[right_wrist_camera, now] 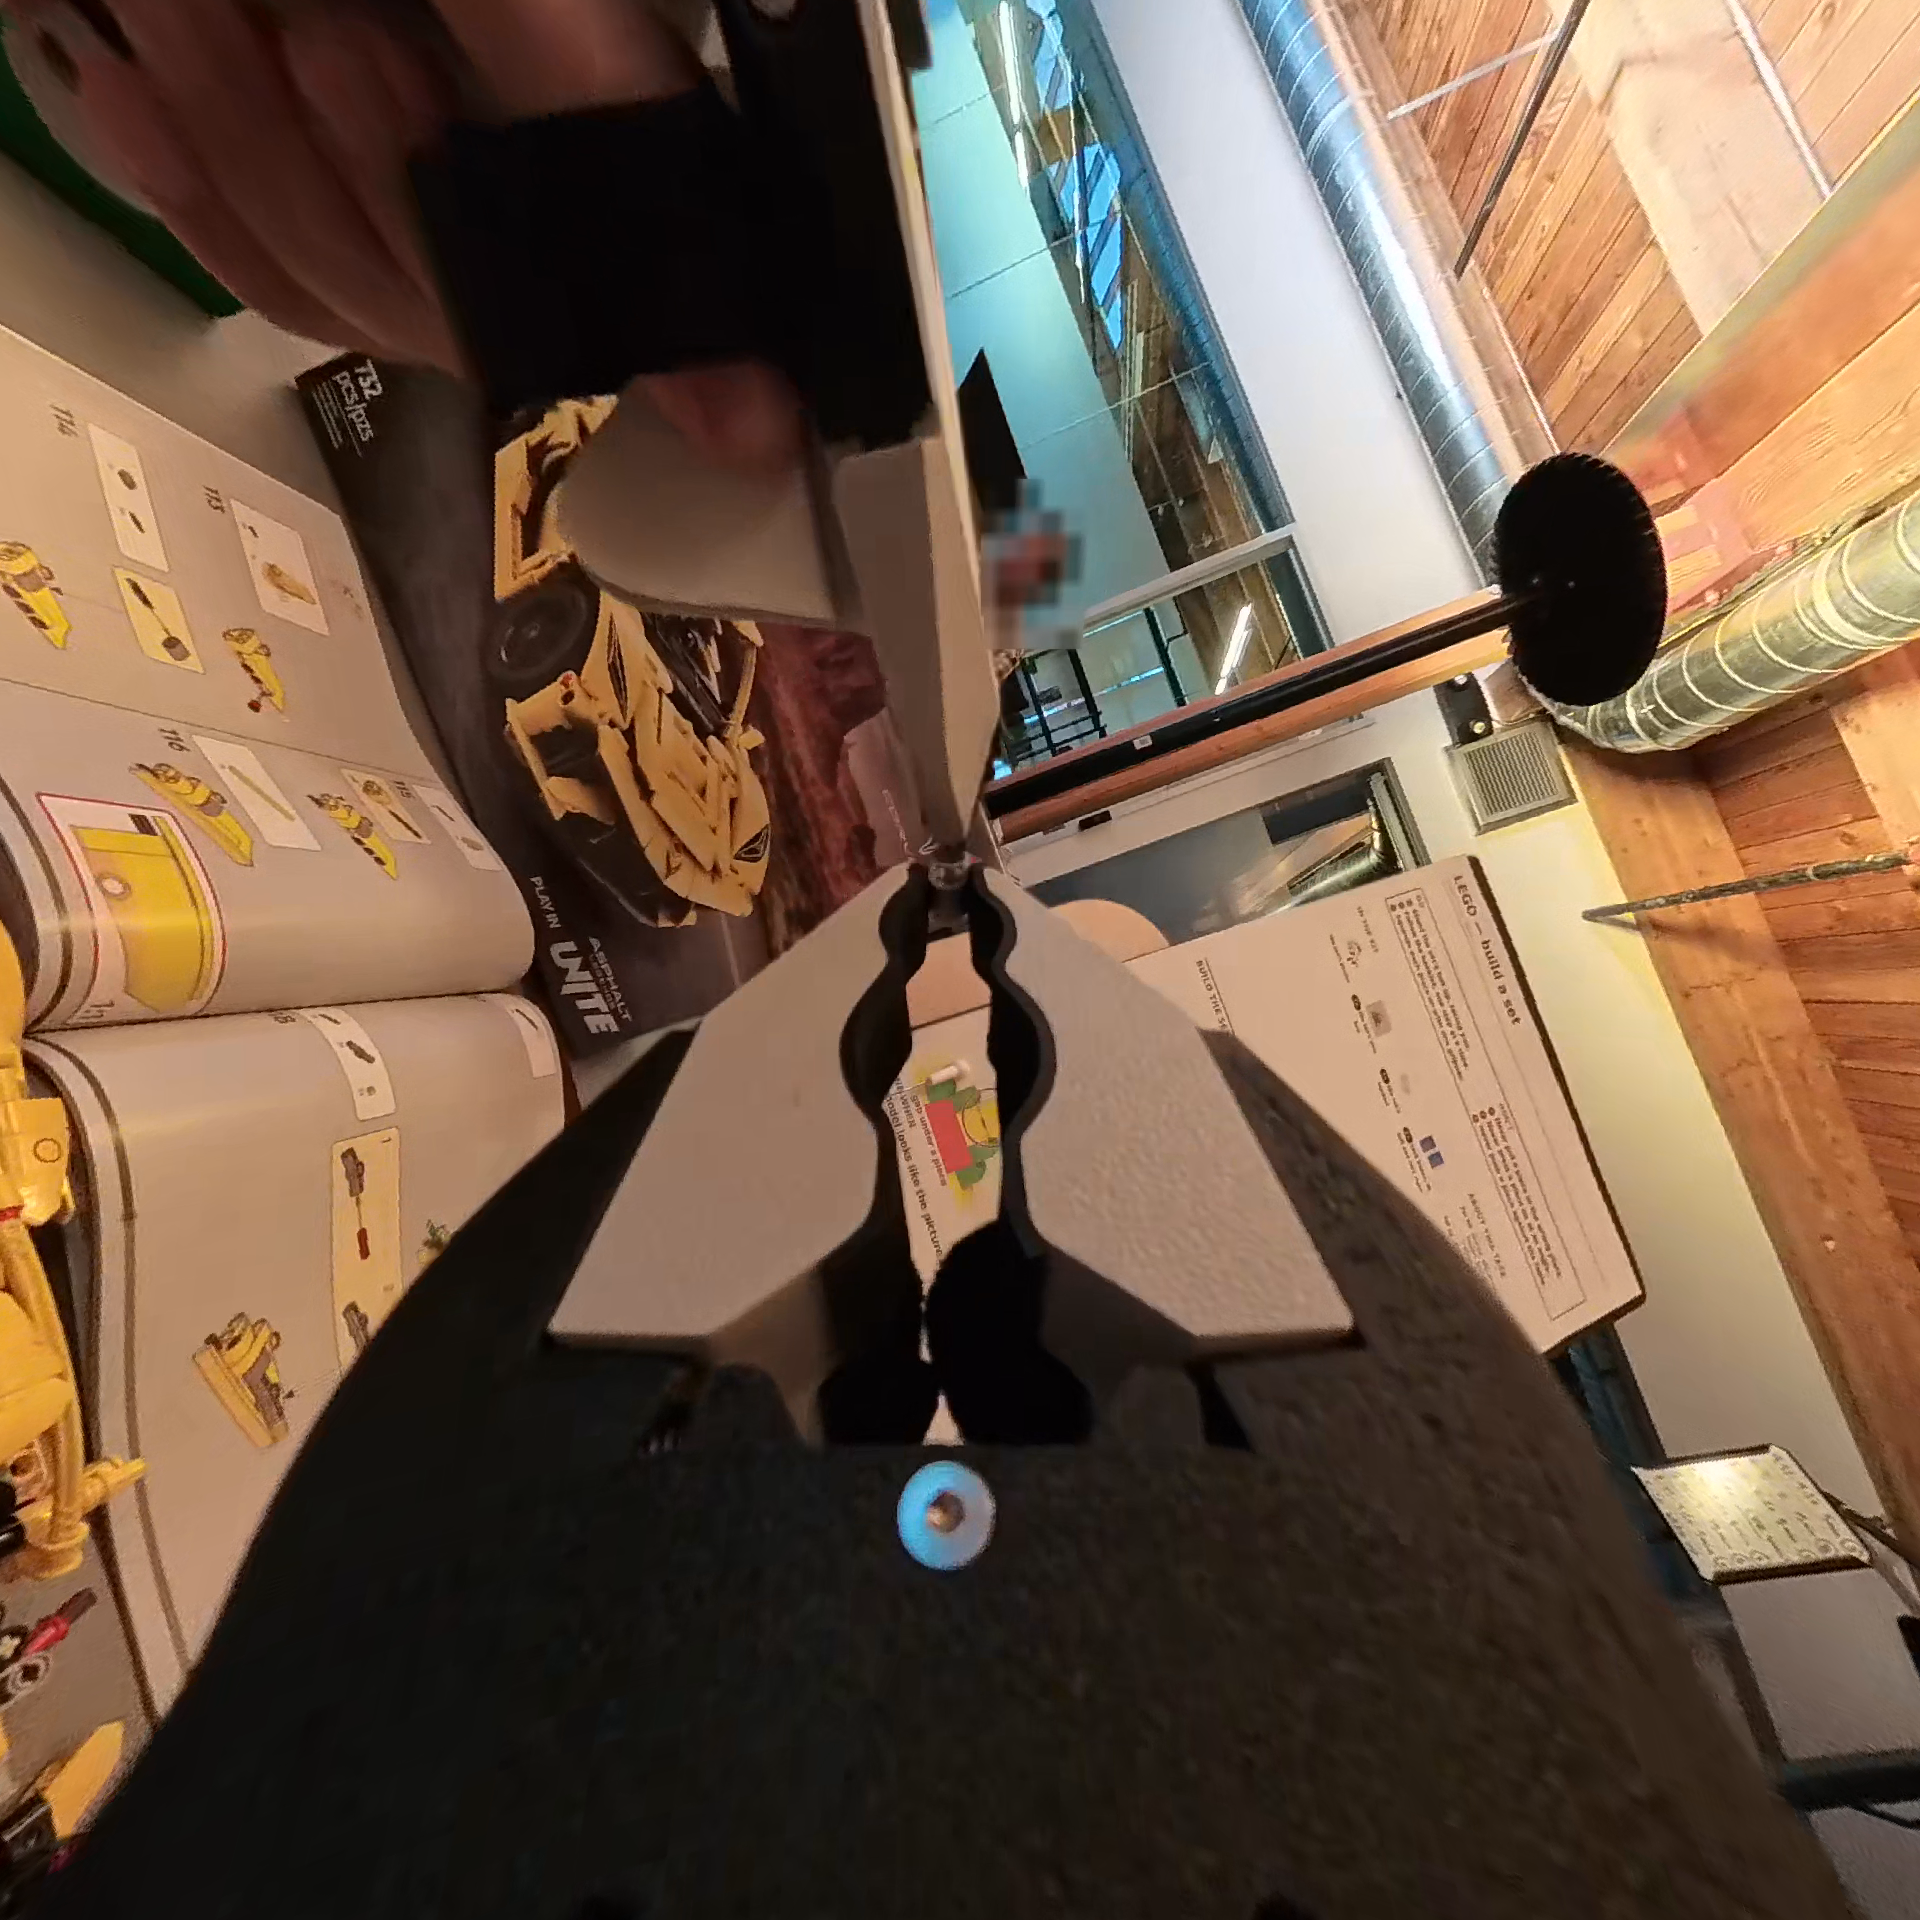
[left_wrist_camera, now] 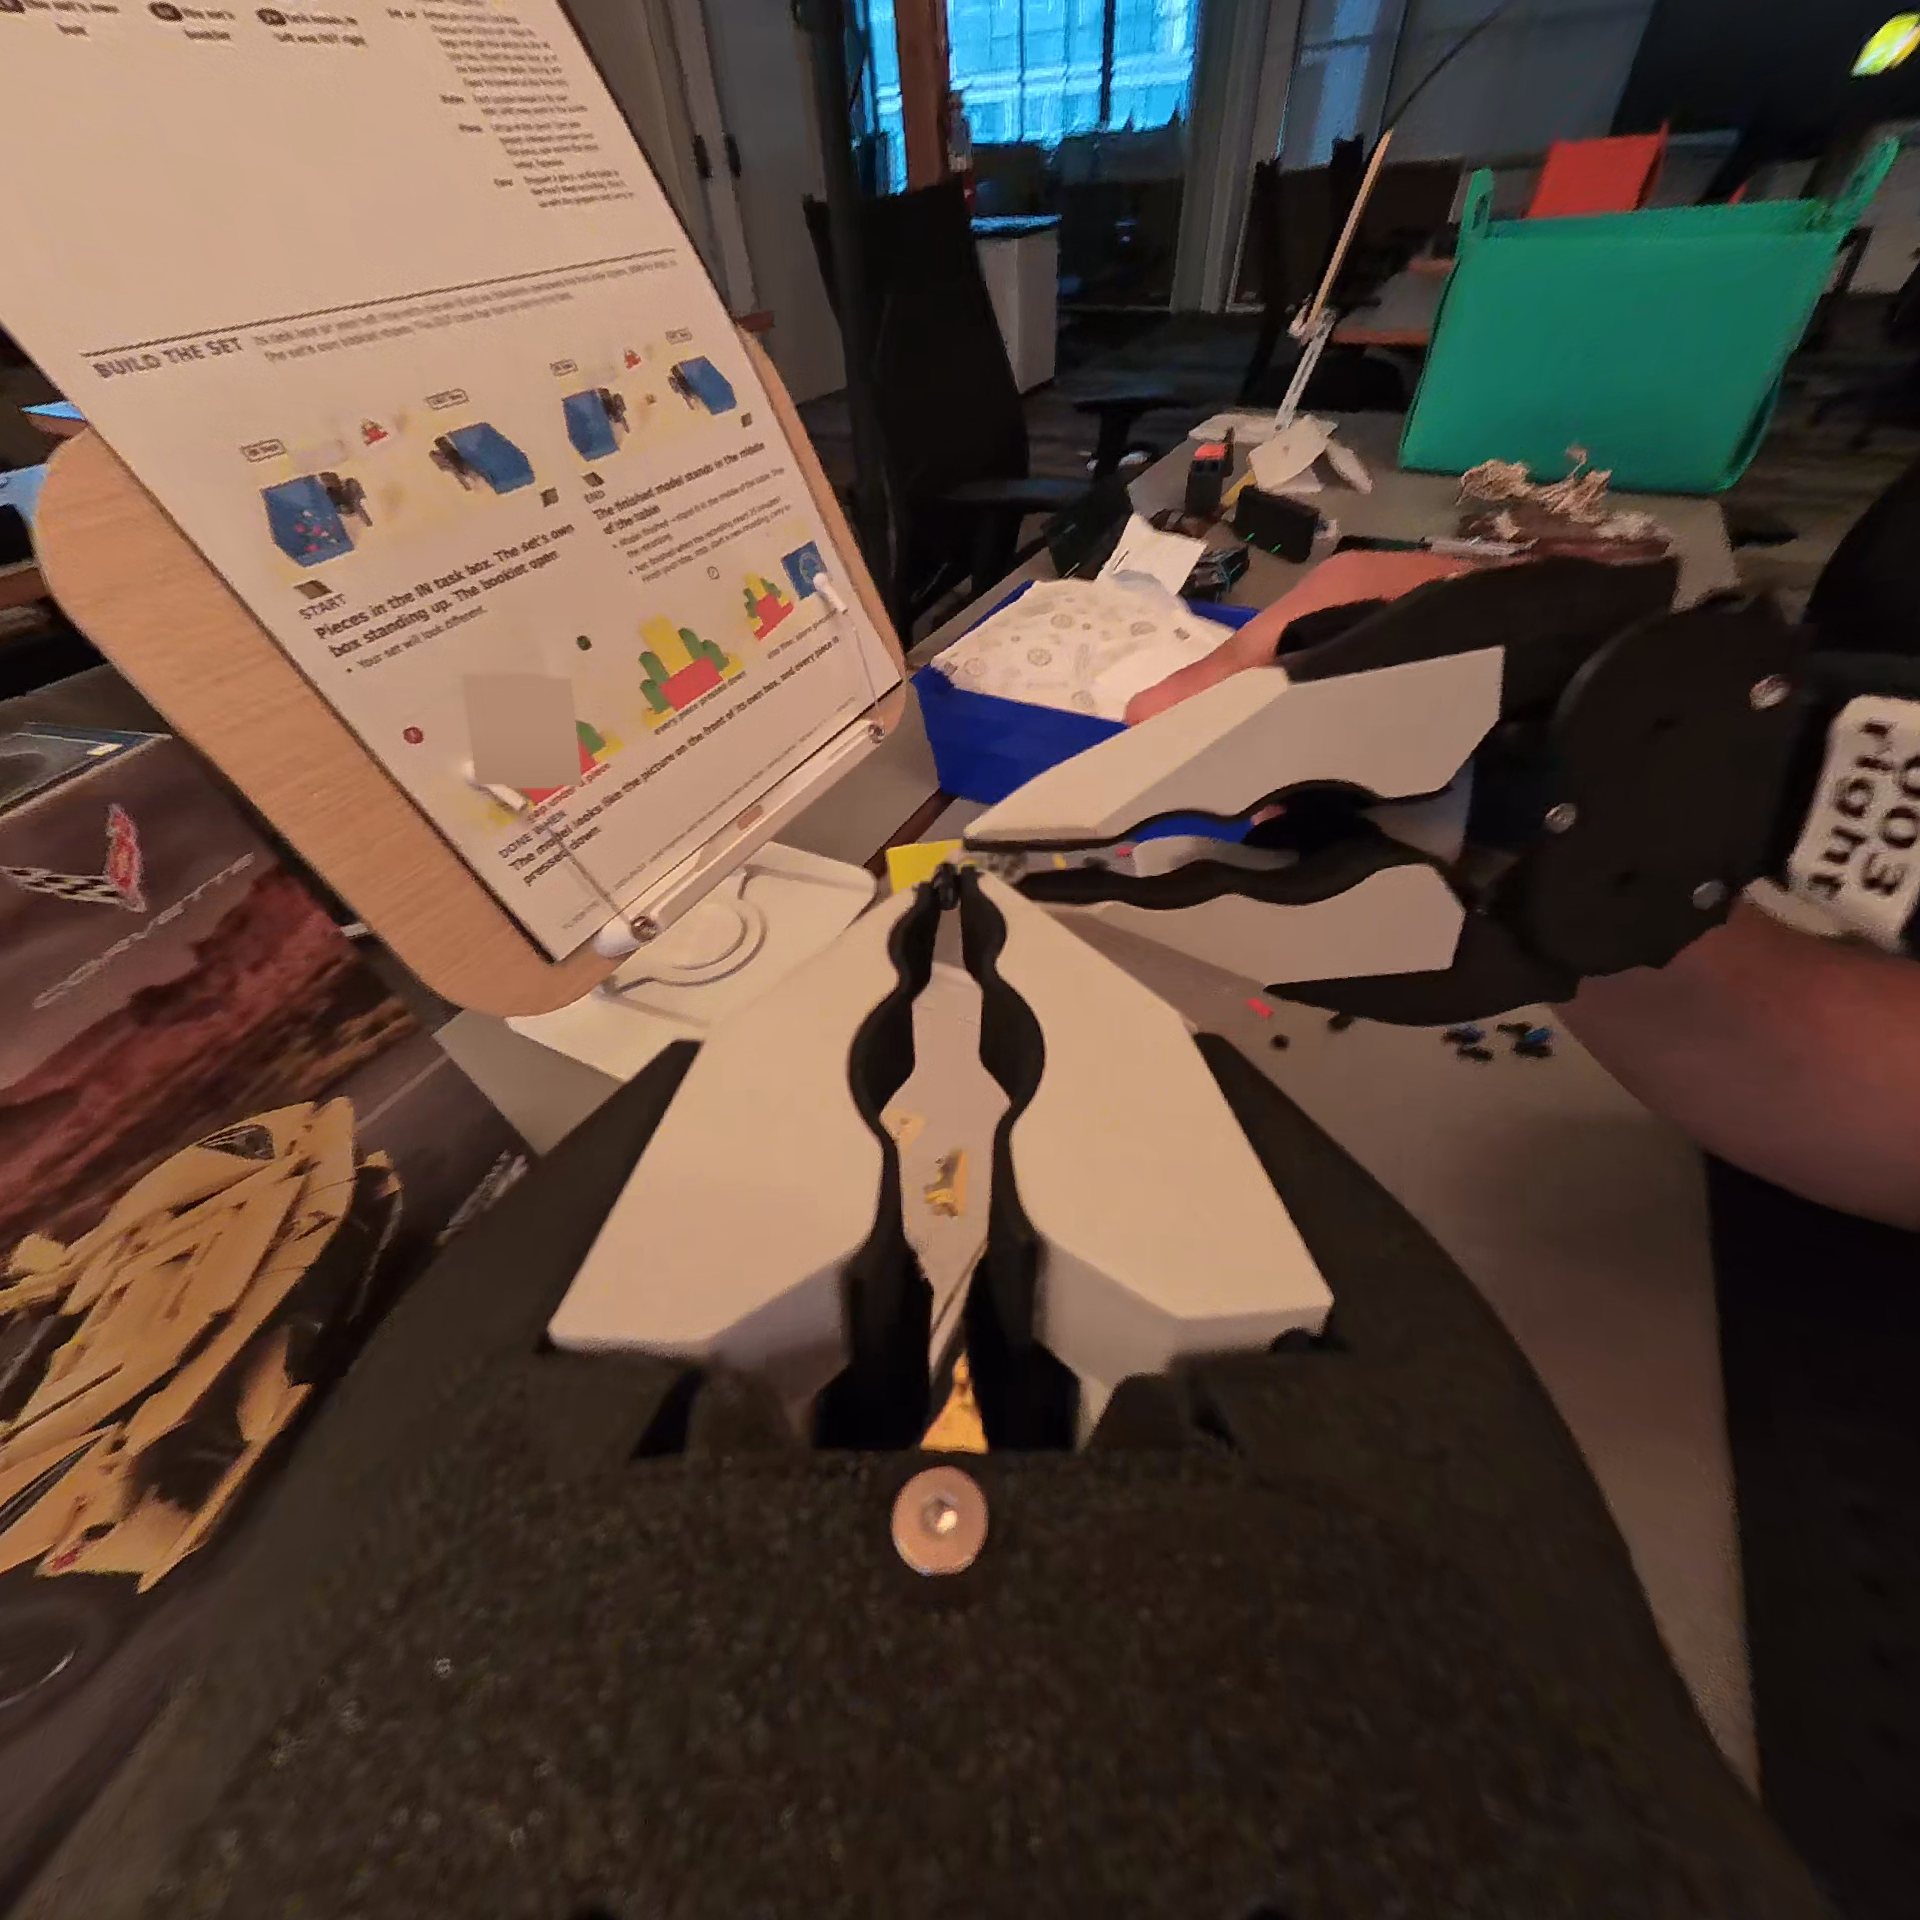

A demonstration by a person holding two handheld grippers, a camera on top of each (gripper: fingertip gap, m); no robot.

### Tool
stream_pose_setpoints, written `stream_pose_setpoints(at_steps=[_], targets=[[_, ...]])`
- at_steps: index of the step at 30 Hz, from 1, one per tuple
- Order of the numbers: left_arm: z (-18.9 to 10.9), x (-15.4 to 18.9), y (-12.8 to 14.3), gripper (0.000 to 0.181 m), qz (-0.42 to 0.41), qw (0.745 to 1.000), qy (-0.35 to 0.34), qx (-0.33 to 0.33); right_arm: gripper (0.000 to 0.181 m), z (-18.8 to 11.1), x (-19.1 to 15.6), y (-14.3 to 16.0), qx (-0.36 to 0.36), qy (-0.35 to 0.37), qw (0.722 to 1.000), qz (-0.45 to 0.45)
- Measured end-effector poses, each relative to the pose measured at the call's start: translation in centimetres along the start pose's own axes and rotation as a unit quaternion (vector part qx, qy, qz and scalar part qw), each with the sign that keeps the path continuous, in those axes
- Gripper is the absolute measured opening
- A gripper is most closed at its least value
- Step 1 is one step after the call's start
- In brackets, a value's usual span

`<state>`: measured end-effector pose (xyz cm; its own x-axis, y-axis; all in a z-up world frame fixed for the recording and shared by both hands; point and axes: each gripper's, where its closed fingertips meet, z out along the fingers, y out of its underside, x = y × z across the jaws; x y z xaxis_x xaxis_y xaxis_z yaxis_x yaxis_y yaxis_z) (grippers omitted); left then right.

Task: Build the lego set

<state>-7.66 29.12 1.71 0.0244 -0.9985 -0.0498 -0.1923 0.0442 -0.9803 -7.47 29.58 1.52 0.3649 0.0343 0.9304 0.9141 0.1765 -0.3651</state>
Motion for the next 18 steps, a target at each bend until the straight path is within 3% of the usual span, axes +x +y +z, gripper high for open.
stream_pose_setpoints(at_steps=[9, 13, 18], targets=[[-0.2, 0.7, 0.0, 0.004, 0.020, 1.000, -0.007, -0.014, 0.005, -0.6, 0.7, -0.7, 0.006, 0.020, 0.999, -0.041], [-0.5, 0.5, -0.1, 0.004, 0.026, 0.999, -0.012, -0.019, 0.005, -0.6, 0.4, -0.7, 0.017, 0.002, 1.000, -0.018], [-1.6, 1.6, -0.6, 0.004, 0.011, 0.999, 0.039, -0.005, 0.006, -0.8, -0.1, -1.1, 0.020, -0.016, 0.999, -0.022]])
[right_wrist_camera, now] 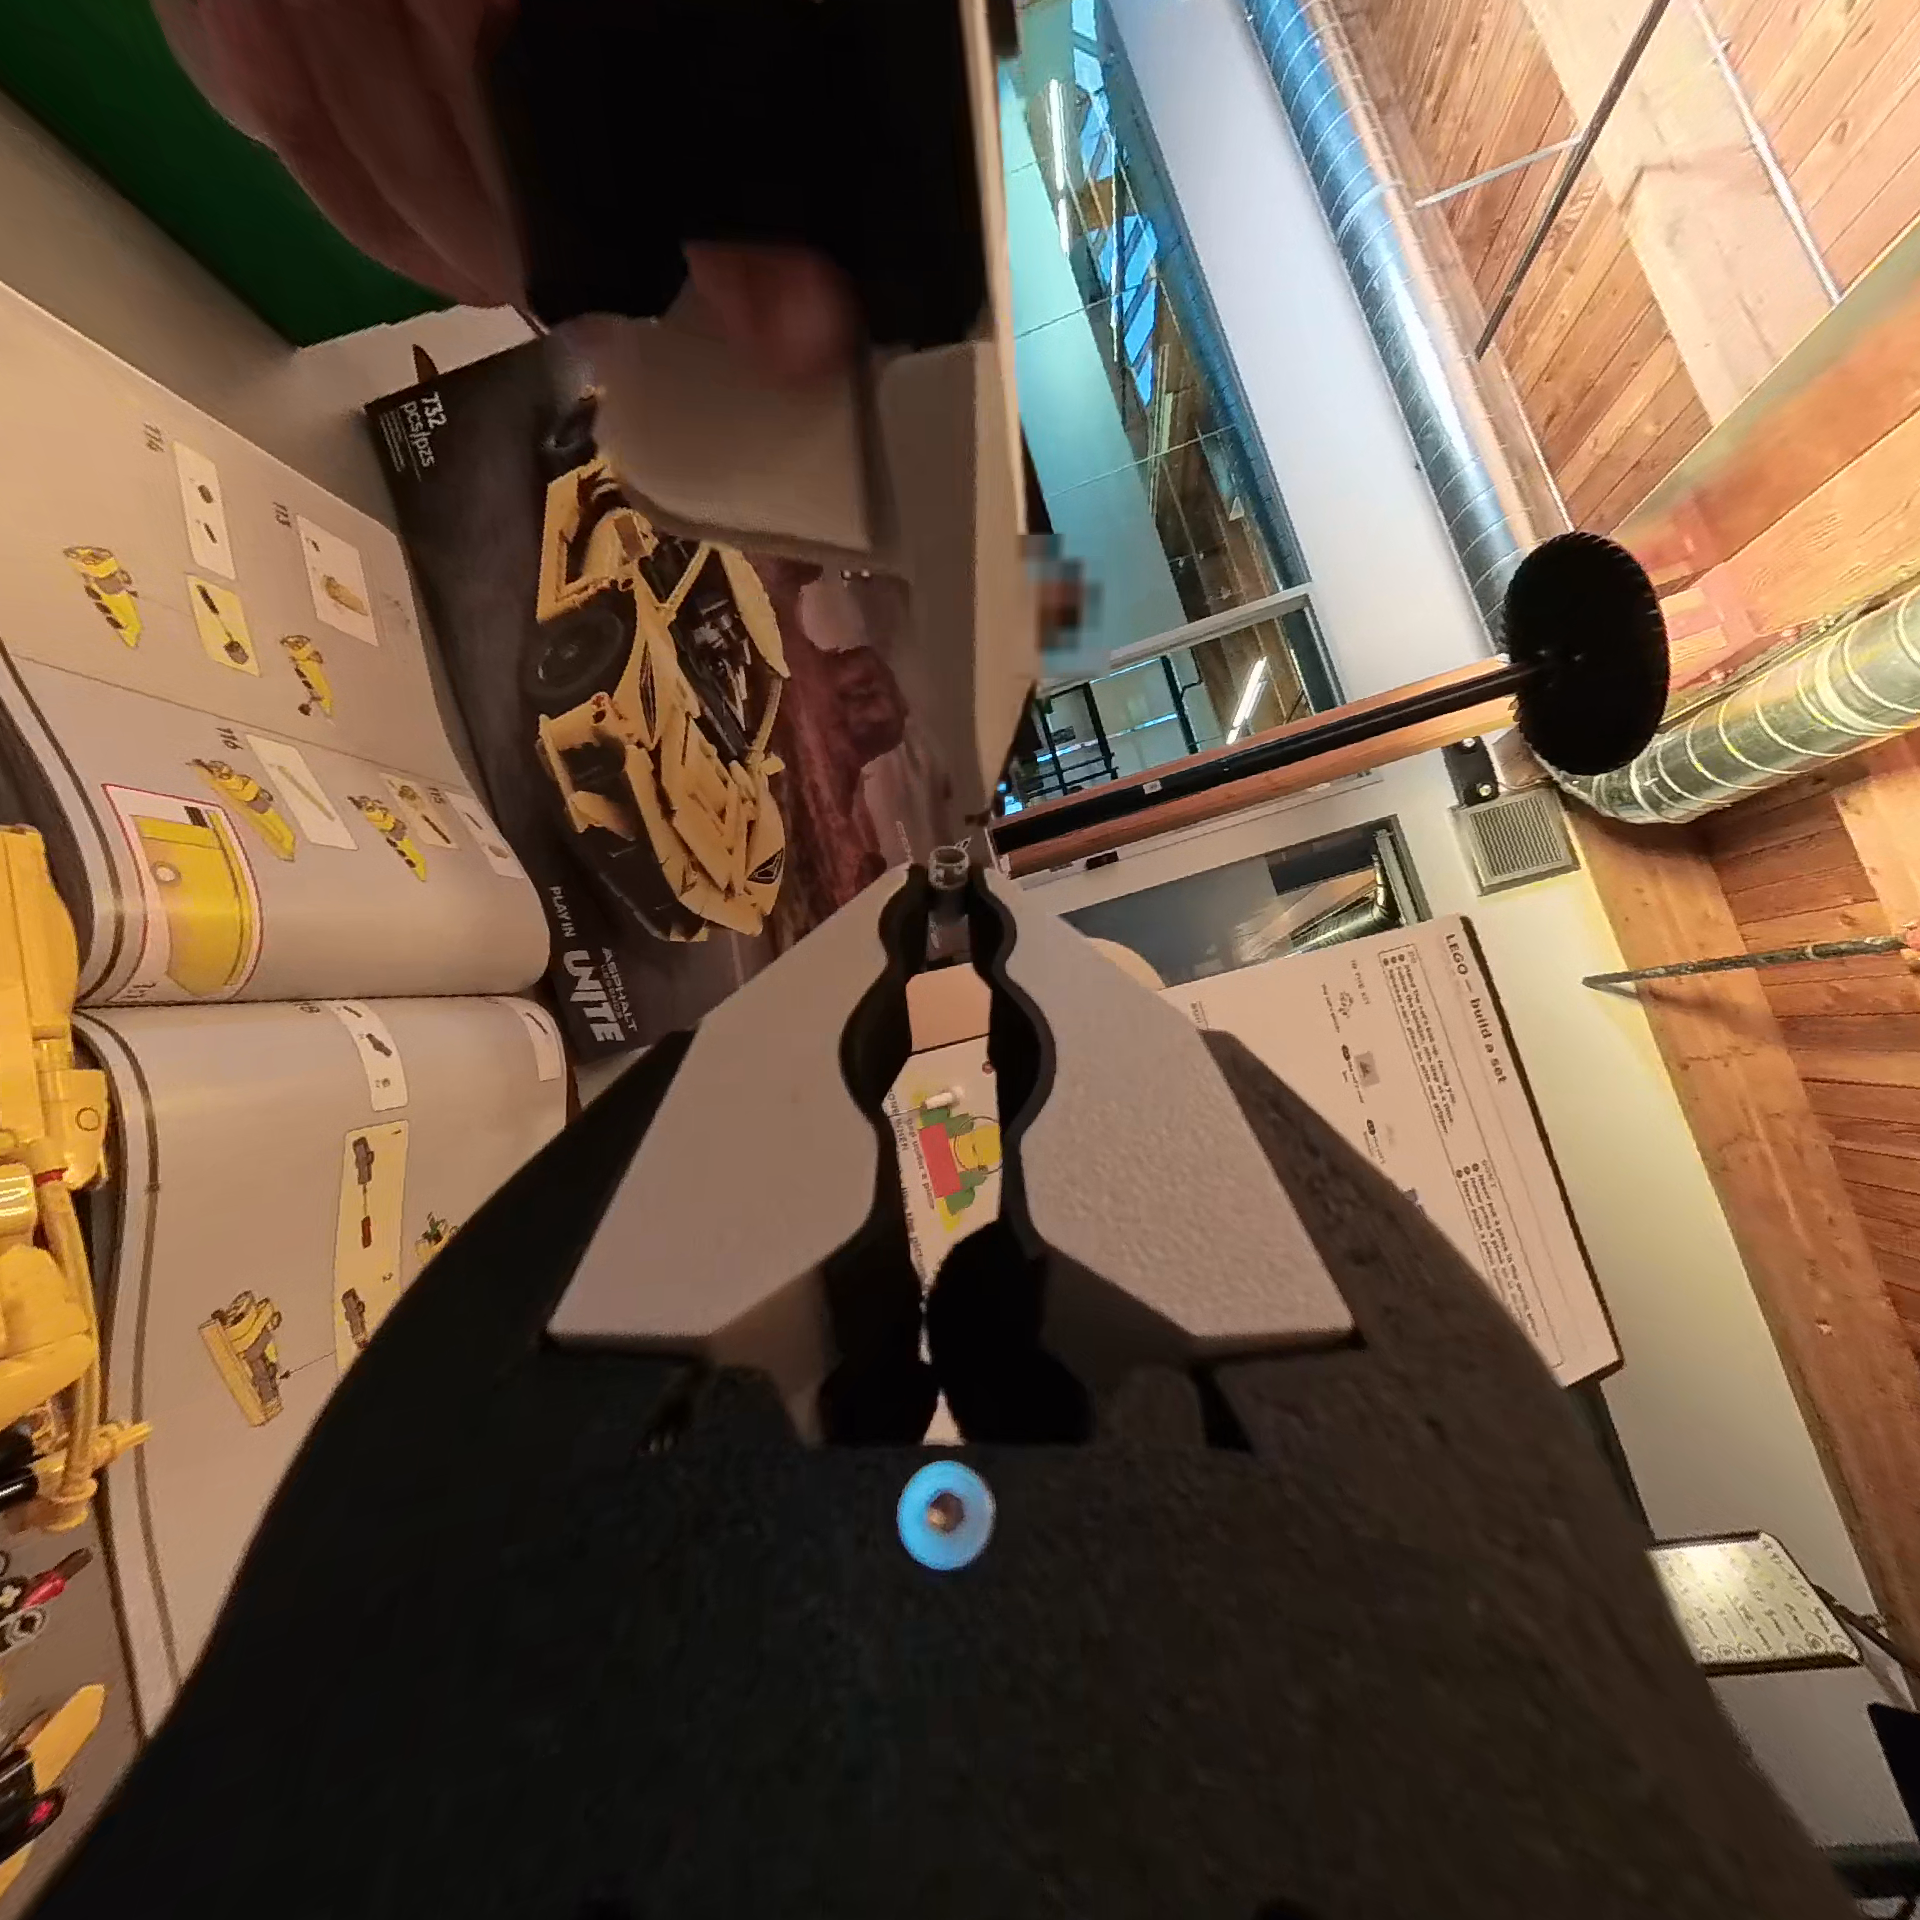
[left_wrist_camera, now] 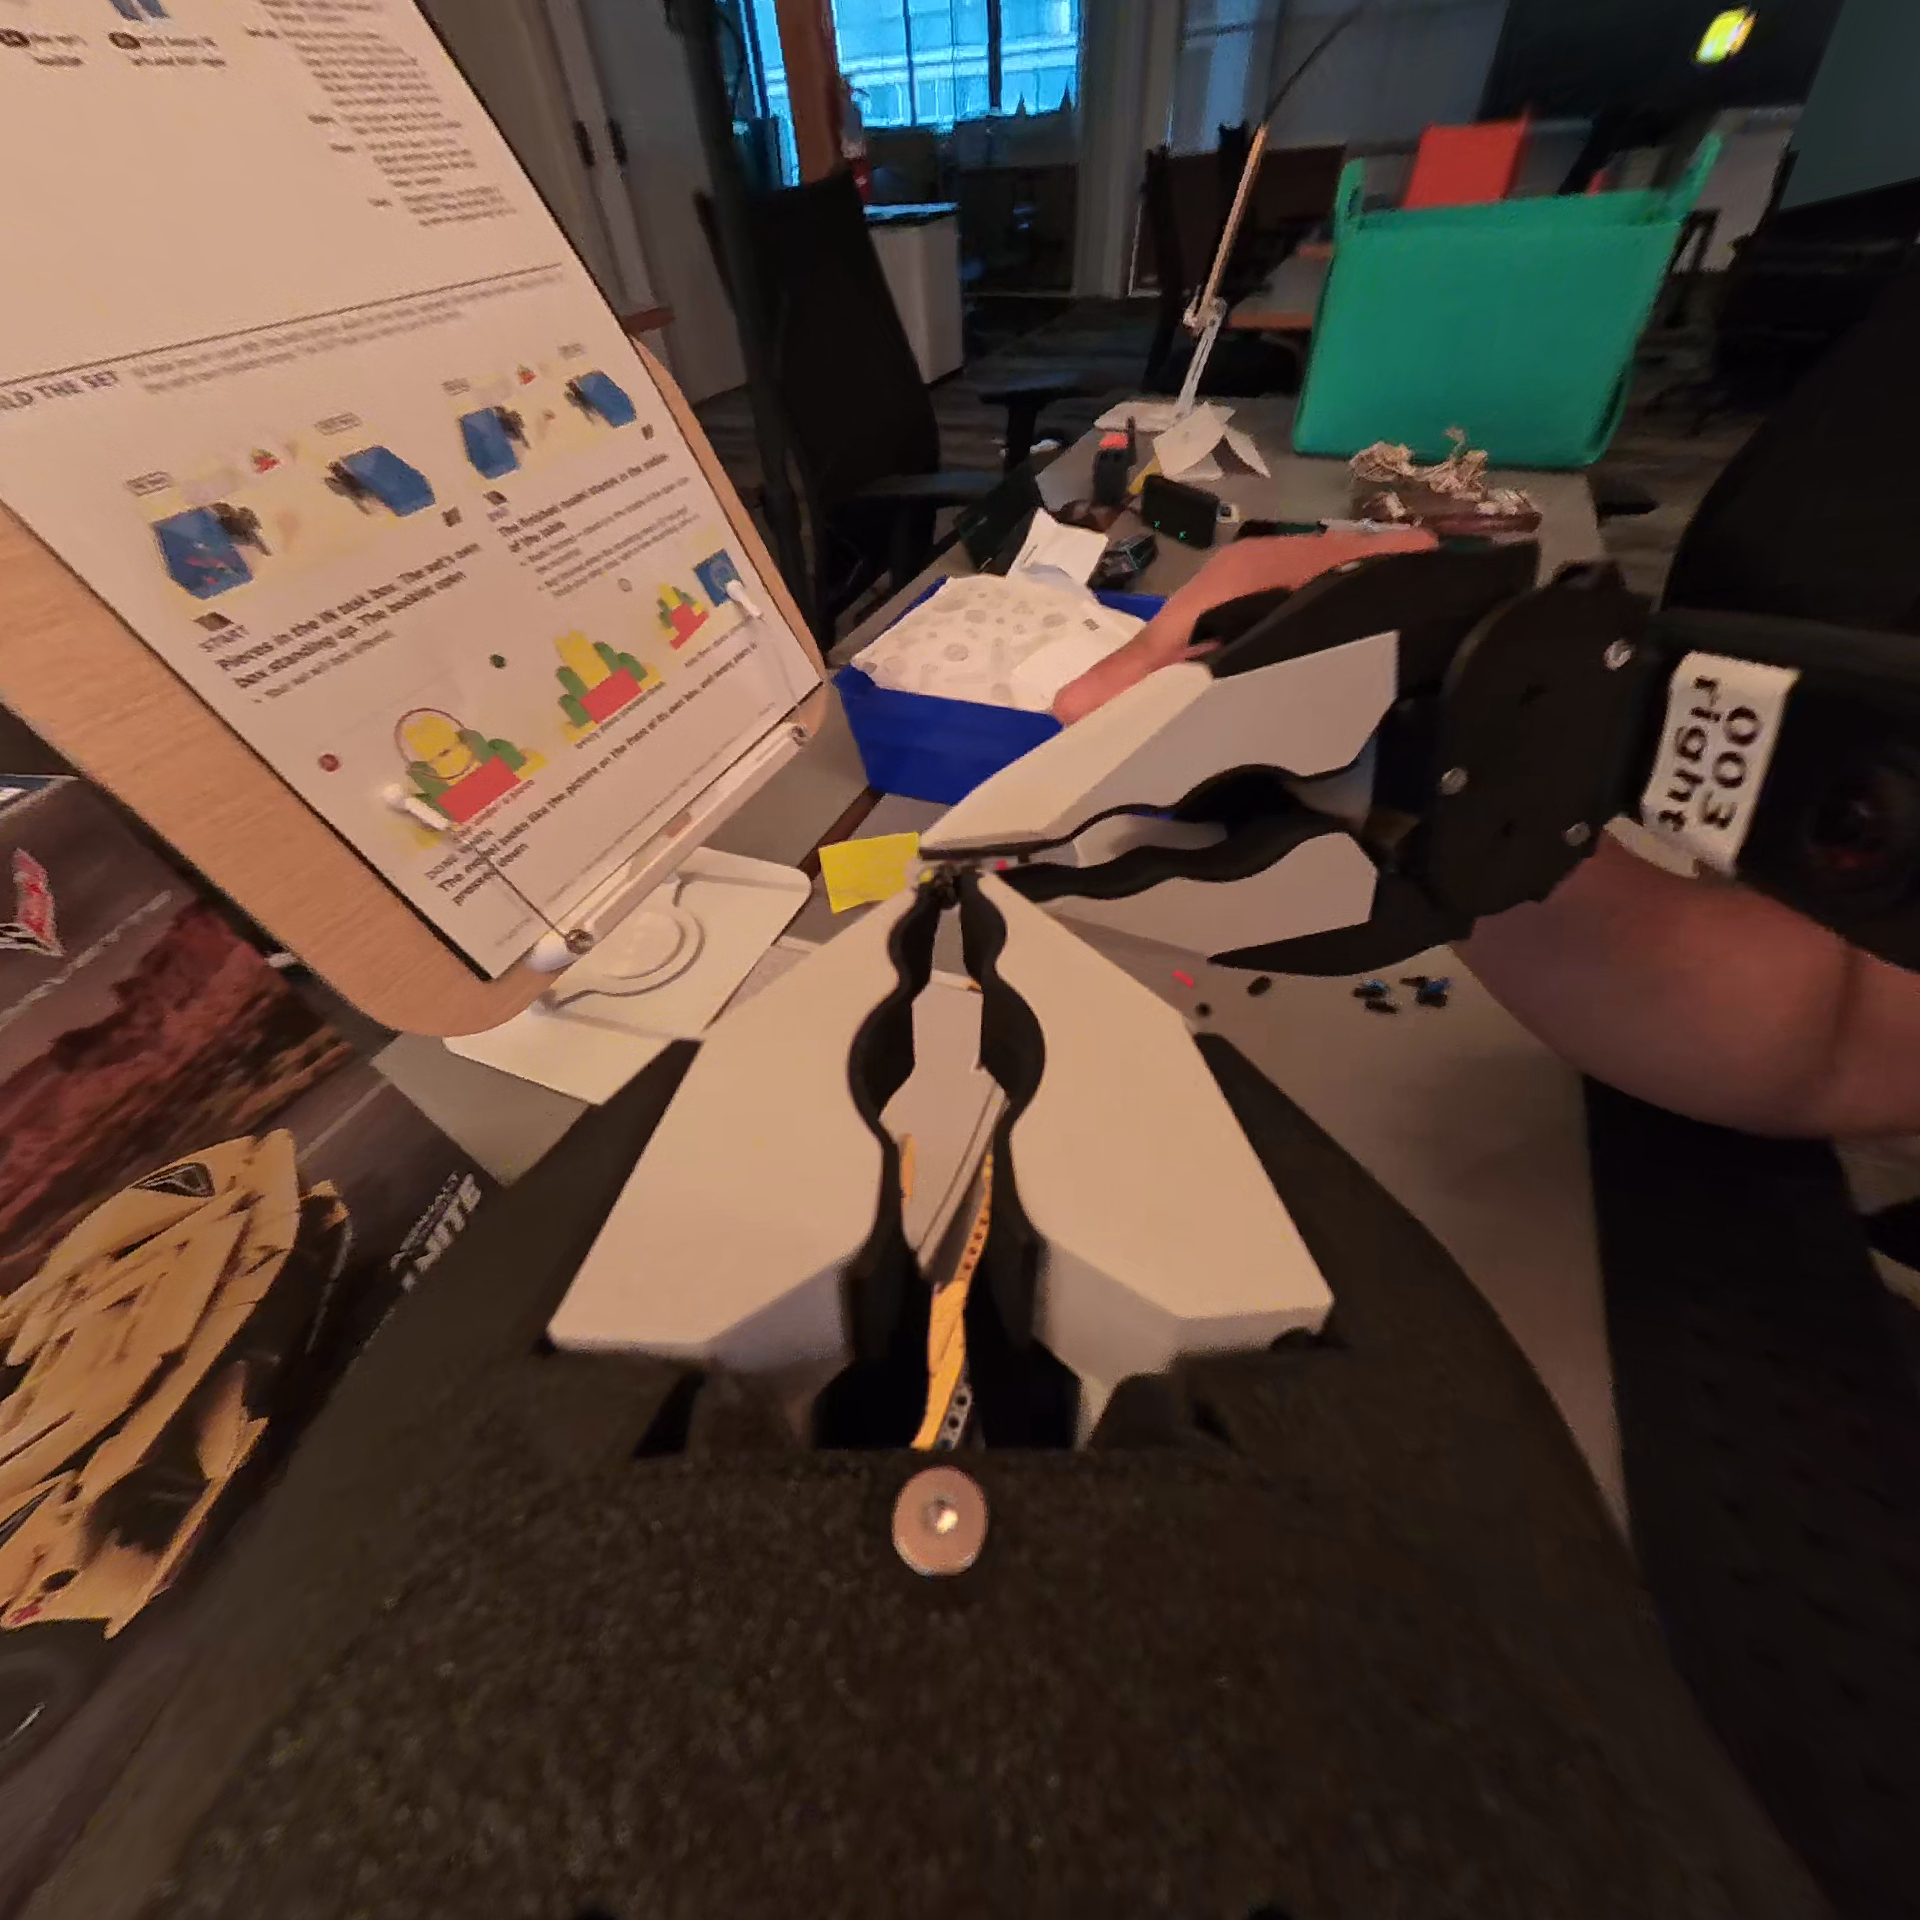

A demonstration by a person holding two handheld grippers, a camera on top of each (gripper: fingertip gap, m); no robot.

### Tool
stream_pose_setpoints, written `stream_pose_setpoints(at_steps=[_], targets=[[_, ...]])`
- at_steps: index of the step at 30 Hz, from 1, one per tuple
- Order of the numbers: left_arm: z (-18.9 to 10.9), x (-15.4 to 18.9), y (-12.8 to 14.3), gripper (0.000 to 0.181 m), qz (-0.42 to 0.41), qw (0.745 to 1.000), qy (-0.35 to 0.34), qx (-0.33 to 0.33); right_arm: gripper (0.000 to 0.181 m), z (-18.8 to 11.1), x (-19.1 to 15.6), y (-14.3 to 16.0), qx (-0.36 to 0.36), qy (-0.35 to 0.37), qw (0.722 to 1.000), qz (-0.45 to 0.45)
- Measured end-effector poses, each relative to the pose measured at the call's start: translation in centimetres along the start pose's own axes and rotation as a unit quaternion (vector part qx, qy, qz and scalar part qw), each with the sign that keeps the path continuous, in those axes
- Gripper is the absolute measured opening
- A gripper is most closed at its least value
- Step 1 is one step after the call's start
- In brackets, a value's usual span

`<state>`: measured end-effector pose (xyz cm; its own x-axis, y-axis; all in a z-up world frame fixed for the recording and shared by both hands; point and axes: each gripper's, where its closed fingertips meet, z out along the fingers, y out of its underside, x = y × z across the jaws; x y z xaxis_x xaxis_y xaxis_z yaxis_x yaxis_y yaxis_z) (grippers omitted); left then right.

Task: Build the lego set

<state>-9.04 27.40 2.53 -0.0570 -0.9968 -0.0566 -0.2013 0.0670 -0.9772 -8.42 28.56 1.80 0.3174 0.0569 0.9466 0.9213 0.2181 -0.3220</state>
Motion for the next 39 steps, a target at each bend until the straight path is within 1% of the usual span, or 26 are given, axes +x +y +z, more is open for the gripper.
stream_pose_setpoints(at_steps=[2, 4, 8, 12, 16, 18, 19, 20, 21, 22, 24, 25, 26, 28, 29, 31, 34, 39], targets=[[-0.1, -0.2, 0.3, 0.004, 0.009, 1.000, -0.008, -0.008, 0.005, -0.1, 0.1, -0.4, 0.003, 0.003, 1.000, -0.005], [0.0, 0.0, 0.2, 0.004, 0.006, 1.000, -0.003, -0.007, 0.006, -0.2, 0.1, -0.7, 0.005, 0.006, 1.000, -0.010], [0.0, 0.1, 0.5, 0.004, 0.010, 1.000, -0.005, -0.017, 0.005, -0.1, -0.2, -0.8, 0.002, 0.008, 1.000, -0.027], [-0.4, 0.4, 0.0, 0.004, -0.006, 1.000, 0.002, -0.009, 0.005, -0.3, 0.4, -1.2, 0.013, 0.031, 0.998, -0.045], [-0.7, 0.4, 0.2, 0.004, 0.009, 1.000, -0.009, -0.024, 0.005, -0.1, 0.1, -1.1, 0.019, 0.020, 0.999, -0.027], [-1.6, 0.8, 1.0, 0.004, 0.017, 0.999, -0.015, -0.048, 0.006, 0.0, -0.5, -0.3, 0.005, -0.009, 1.000, -0.016], [-2.2, 1.8, 2.0, 0.004, 0.013, 0.998, 0.001, -0.069, 0.005, -0.1, -0.7, 0.1, 0.003, -0.022, 1.000, -0.012], [-2.7, 3.4, 3.9, 0.004, 0.001, 0.994, 0.027, -0.105, 0.005, -0.2, -1.0, 0.5, 0.001, -0.039, 0.999, -0.003], [-3.3, 4.8, 6.6, 0.004, -0.011, 0.987, 0.042, -0.154, 0.005, -0.3, -1.7, 1.0, -0.005, -0.074, 0.997, 0.014], [-4.1, 6.0, 10.1, 0.004, -0.020, 0.976, 0.047, -0.211, 0.005, -0.4, -2.7, 1.8, -0.020, -0.117, 0.992, 0.036], [-5.9, 8.9, 18.1, 0.004, -0.049, 0.940, 0.060, -0.332, 0.006, -0.6, -4.2, 3.4, -0.056, -0.173, 0.982, 0.058], [-6.6, 10.5, 21.4, 0.004, -0.067, 0.924, 0.070, -0.371, 0.006, -0.7, -5.0, 4.3, -0.077, -0.198, 0.975, 0.065], [-7.2, 12.2, 23.9, 0.005, -0.087, 0.910, 0.084, -0.397, 0.006, -0.8, -5.8, 5.0, -0.097, -0.217, 0.969, 0.071], [-8.2, 14.6, 27.5, 0.005, -0.111, 0.888, 0.093, -0.436, 0.006, -0.8, -7.0, 5.9, -0.120, -0.247, 0.959, 0.076], [-8.6, 15.2, 28.7, 0.004, -0.110, 0.880, 0.087, -0.454, 0.006, -0.8, -7.5, 6.3, -0.128, -0.257, 0.955, 0.078], [-8.9, 15.8, 30.1, 0.005, -0.105, 0.871, 0.076, -0.473, 0.006, -0.9, -7.7, 6.6, -0.135, -0.262, 0.953, 0.076], [-8.5, 16.7, 30.1, 0.005, -0.119, 0.876, 0.077, -0.461, 0.006, -1.1, -7.5, 6.3, -0.128, -0.266, 0.951, 0.089], [-8.6, 16.7, 30.2, 0.005, -0.108, 0.875, 0.065, -0.468, 0.006, -1.6, -6.5, 6.2, -0.119, -0.258, 0.954, 0.100]])
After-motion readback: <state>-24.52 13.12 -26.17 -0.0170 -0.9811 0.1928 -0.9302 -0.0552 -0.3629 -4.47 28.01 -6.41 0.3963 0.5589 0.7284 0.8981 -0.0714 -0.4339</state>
